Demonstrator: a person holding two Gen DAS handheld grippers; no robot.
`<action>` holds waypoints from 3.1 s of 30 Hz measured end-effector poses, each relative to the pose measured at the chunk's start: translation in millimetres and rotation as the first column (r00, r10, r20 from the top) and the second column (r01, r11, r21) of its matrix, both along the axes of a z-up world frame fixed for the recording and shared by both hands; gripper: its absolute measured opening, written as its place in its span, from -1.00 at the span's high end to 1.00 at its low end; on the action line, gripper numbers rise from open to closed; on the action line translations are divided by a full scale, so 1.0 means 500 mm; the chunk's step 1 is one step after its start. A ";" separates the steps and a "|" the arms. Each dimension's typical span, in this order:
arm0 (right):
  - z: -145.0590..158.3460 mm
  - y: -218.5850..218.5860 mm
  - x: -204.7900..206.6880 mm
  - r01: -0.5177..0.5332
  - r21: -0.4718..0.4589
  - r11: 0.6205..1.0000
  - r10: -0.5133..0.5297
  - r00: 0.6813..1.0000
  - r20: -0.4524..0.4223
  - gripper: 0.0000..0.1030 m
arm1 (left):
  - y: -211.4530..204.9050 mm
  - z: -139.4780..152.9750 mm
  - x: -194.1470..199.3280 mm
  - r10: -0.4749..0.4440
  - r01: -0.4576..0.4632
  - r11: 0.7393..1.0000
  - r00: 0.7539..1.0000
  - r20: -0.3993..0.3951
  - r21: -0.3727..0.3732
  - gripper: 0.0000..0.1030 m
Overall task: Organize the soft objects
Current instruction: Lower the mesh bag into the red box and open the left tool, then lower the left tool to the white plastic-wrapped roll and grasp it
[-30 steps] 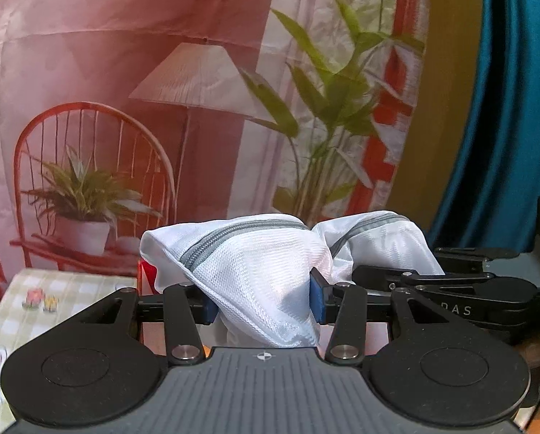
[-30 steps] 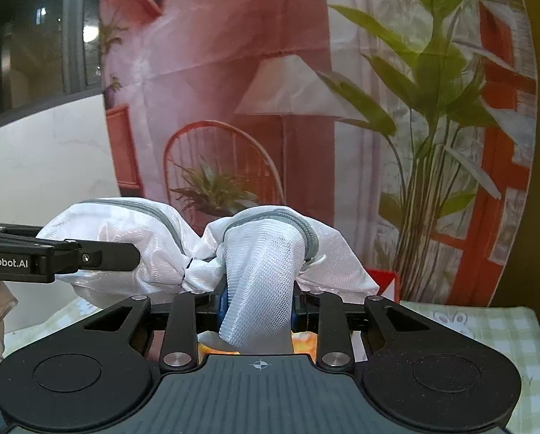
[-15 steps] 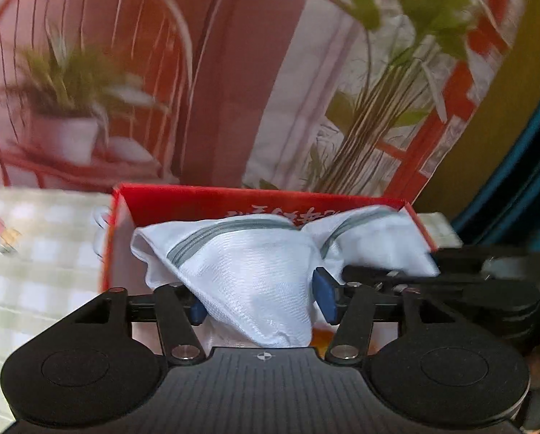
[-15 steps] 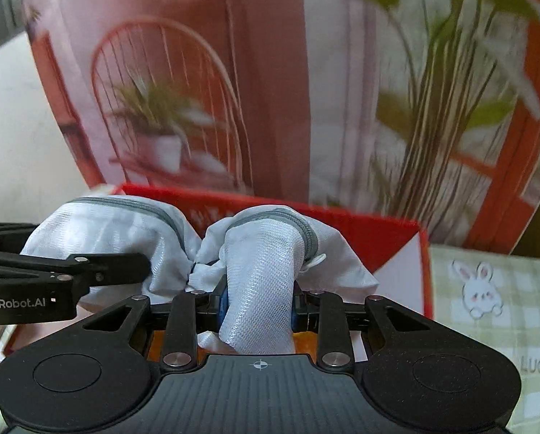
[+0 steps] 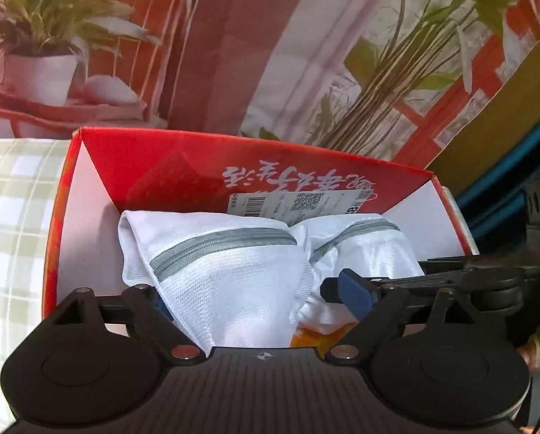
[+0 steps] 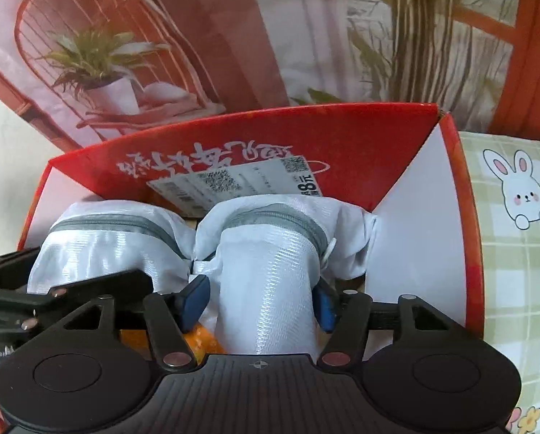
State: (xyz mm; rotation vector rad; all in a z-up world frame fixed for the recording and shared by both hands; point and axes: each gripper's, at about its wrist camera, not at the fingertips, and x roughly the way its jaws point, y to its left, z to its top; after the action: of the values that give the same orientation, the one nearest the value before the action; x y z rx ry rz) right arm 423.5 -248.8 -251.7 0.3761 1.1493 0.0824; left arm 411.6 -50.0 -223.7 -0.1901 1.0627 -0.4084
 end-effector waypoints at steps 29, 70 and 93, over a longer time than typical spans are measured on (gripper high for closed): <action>0.217 0.011 -0.182 0.035 -0.180 0.983 0.013 0.965 0.261 -0.95 | 0.021 0.227 -0.193 0.089 -0.133 0.984 0.943 0.320 0.120 -0.94; -0.021 0.164 -0.788 -0.011 -0.020 1.000 0.014 0.988 0.151 -0.96 | 0.121 -0.013 -0.686 -0.021 -0.006 0.945 0.997 0.080 0.326 -1.00; -0.063 0.144 -0.767 0.026 0.067 0.997 -0.036 0.988 0.153 -0.28 | 0.116 -0.065 -0.663 0.015 -0.009 0.940 1.000 -0.015 0.342 -1.00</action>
State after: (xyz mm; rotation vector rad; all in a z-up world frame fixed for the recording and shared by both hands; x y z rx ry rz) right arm 40.0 -176.7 -283.4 0.4374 0.9897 0.1195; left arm 80.1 8.1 -256.1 0.1100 1.1316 -0.2054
